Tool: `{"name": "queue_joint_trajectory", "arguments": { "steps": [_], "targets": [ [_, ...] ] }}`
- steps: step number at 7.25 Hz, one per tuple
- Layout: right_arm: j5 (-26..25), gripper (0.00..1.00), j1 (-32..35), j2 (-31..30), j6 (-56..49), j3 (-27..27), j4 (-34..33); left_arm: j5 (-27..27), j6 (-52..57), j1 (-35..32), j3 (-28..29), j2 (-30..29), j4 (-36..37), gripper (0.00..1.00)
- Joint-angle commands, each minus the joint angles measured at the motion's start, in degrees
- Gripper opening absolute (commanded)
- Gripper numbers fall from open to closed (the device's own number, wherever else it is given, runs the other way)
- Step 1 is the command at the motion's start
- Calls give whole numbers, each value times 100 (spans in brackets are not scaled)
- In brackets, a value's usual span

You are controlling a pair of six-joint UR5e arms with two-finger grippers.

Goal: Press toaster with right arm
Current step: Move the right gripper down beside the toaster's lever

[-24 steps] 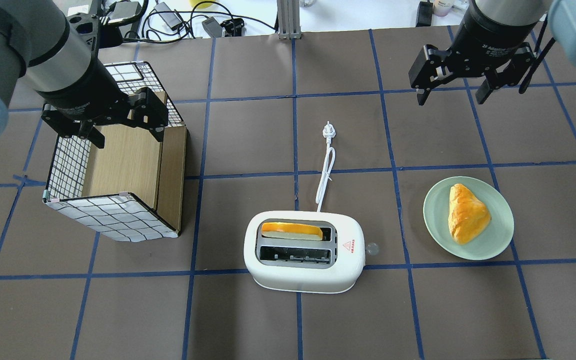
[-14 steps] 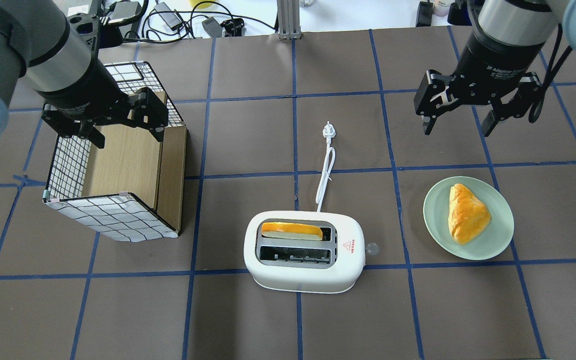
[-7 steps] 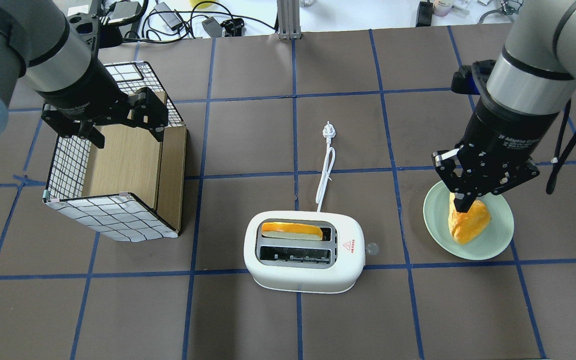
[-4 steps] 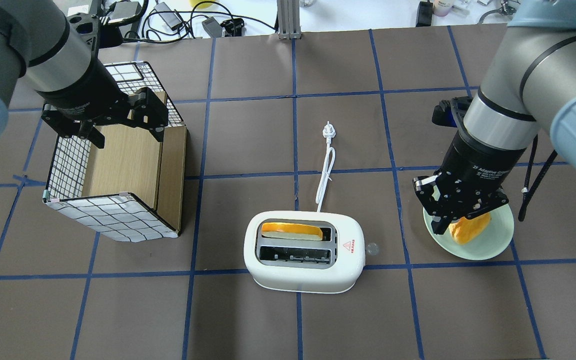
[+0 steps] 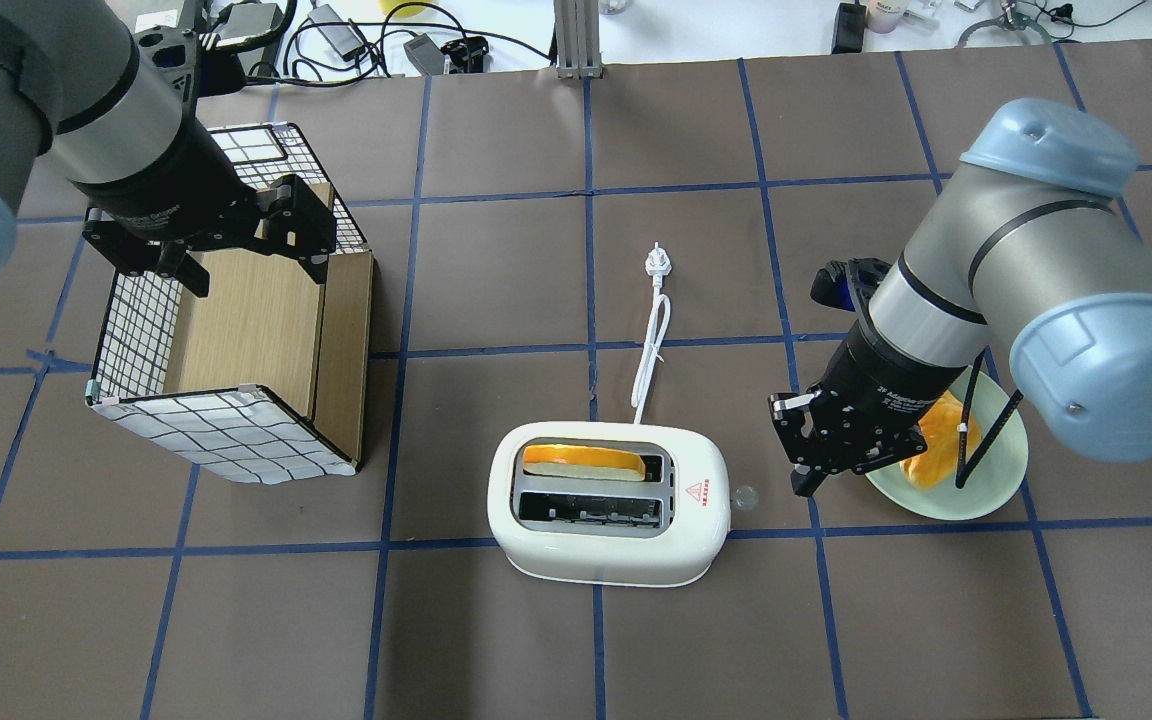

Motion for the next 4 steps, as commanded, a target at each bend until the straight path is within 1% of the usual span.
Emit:
{"name": "queue_joint_trajectory", "arguments": {
  "steps": [1, 2, 4],
  "targets": [
    [330, 0, 13, 53, 28, 96, -279, 0, 0, 0, 0, 0, 0, 100],
    [339, 0, 13, 166, 46, 148, -463, 0, 0, 0, 0, 0, 0, 100],
    [462, 0, 13, 211, 37, 271, -517, 0, 0, 0, 0, 0, 0, 100]
  ]
}}
